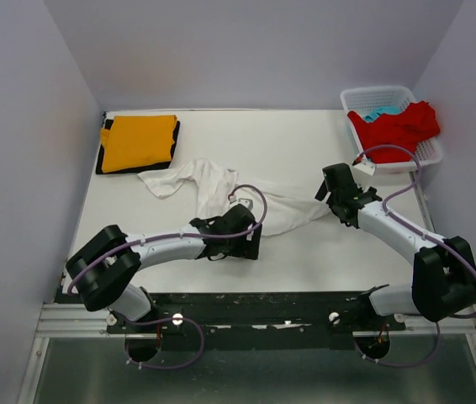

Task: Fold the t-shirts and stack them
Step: Flatten out the tshirt

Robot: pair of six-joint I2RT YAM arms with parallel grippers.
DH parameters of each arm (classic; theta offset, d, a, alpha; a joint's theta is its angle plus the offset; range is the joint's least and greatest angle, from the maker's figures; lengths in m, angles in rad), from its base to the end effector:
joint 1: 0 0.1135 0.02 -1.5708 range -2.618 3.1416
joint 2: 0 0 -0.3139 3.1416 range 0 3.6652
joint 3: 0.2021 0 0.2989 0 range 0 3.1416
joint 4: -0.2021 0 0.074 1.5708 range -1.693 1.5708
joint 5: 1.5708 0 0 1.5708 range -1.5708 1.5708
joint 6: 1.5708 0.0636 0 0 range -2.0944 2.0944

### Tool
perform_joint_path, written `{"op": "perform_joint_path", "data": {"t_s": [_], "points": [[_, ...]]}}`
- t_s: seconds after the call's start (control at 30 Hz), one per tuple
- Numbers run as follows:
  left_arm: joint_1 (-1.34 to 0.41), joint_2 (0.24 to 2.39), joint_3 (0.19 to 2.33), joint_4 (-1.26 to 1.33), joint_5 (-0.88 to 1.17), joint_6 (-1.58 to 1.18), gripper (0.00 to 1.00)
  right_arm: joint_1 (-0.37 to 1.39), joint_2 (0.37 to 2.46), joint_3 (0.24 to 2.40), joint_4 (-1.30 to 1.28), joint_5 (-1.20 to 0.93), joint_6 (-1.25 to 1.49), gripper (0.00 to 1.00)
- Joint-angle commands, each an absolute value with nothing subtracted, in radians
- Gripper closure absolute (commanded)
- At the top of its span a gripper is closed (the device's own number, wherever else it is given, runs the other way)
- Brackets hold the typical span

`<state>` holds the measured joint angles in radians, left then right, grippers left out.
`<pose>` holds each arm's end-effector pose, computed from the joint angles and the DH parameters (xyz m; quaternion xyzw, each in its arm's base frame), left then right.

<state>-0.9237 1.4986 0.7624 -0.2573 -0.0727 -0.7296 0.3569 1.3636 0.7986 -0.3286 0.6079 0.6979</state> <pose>0.2024 -0.2602 0.1593 0.0825 0.9545 -0.1857 0.2183 0.3068 0.0756 0.2162 0.2507 0.8701 -0.0844 0.4160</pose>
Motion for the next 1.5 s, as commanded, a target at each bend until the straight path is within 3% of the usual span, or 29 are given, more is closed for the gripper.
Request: {"op": "perform_joint_path", "data": {"t_s": [0.0,0.1,0.17,0.37,0.43,0.53,0.57,0.73,0.93,1.1,1.3,1.47], "points": [[-0.998,1.586,0.684,-0.467,-0.072,-0.818,0.10,0.358,1.350,0.808,-0.310,0.624,0.698,0.00],[-1.015,1.609,0.693,-0.520,-0.145,-0.848,0.20,0.359,1.335,0.802,-0.310,0.621,0.703,0.00],[-1.021,1.627,0.701,-0.547,-0.180,-0.873,0.33,0.359,1.328,0.799,-0.311,0.620,0.704,0.00],[-1.047,1.692,0.743,-0.616,-0.261,-0.936,0.52,0.359,1.311,0.792,-0.314,0.616,0.702,0.00],[-1.069,1.718,0.757,-0.644,-0.272,-0.955,0.65,0.358,1.308,0.792,-0.316,0.621,0.704,0.00],[-1.097,1.741,0.757,-0.672,-0.286,-0.986,0.96,0.359,1.304,0.792,-0.318,0.626,0.703,0.00],[-1.100,1.741,0.756,-0.677,-0.286,-0.987,1.00,0.359,1.304,0.792,-0.319,0.628,0.705,0.00],[-1.101,1.651,0.756,-0.726,-0.348,-1.043,1.00,0.358,1.301,0.795,-0.357,0.652,0.728,0.00],[-1.097,1.410,0.849,-0.959,-0.577,-1.170,1.00,0.354,1.264,0.771,-0.450,0.629,0.765,0.01],[-1.015,1.231,0.912,-1.144,-0.770,-1.279,1.00,0.354,1.195,0.757,-0.475,0.452,0.650,0.04],[-0.835,0.998,0.850,-0.999,-0.768,-1.149,1.00,0.354,1.081,0.724,-0.479,0.197,0.525,0.04],[-0.734,0.841,0.783,-0.918,-0.745,-1.098,1.00,0.354,1.007,0.672,-0.556,0.311,0.660,0.01]]}}
